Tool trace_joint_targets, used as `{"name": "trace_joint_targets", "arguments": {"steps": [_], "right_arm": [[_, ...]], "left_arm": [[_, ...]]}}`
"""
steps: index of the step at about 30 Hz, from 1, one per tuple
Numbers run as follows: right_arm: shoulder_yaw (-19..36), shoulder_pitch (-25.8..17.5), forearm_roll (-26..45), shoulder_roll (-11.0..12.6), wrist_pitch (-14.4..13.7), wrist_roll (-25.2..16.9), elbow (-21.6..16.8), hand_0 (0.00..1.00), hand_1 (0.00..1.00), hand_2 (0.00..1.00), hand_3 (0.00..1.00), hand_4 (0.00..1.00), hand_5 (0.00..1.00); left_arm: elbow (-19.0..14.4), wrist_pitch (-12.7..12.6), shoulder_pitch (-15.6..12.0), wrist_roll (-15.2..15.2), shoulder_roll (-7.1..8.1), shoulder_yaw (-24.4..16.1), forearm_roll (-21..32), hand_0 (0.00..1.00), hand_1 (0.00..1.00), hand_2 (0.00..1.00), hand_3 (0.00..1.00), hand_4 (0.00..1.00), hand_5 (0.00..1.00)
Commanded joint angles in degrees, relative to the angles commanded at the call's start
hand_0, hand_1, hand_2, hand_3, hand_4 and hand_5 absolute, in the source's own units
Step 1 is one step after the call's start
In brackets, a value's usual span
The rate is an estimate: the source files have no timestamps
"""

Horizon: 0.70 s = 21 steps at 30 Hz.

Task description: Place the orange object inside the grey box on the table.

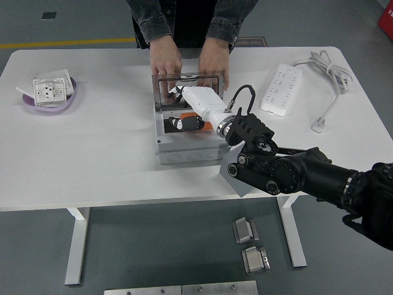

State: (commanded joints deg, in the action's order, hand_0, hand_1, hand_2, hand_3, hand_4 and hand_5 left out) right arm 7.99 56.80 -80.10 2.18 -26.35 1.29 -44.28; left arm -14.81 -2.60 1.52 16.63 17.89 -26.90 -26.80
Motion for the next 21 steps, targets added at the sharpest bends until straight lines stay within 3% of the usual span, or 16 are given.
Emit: {"name": "trace_joint_targets", "arguments": {"steps": [2, 12, 21], "right_arm": [[-0.1, -0.1, 0.2, 0.0, 0.1, -0.1, 0.1, 0.682, 0.664, 0.711, 0.857, 0.862, 0.148], [1.1, -0.8, 0.0, 0.7, 0.1, -0.3, -0.3, 0.708, 0.672, 0.711, 0.860, 0.884, 0.175], [8.6, -3.7, -5.9, 3.6, 0.0, 1.0, -7.2, 0.725, 0.672, 0.698, 0.860, 0.900, 0.210]], "left_arm": [[0.0, 0.0, 0.0, 0.0, -0.01, 0.0, 0.0, 0.718, 0.711, 0.689, 0.819, 0.749, 0.487], [0.0, 0.0, -0.1, 0.0, -0.11, -0.2, -0.2, 0.718, 0.711, 0.689, 0.818, 0.749, 0.487], [0.0, 0.0, -0.2, 0.0, -0.25, -0.4, -0.2, 0.718, 0.711, 0.690, 0.819, 0.748, 0.485]]}}
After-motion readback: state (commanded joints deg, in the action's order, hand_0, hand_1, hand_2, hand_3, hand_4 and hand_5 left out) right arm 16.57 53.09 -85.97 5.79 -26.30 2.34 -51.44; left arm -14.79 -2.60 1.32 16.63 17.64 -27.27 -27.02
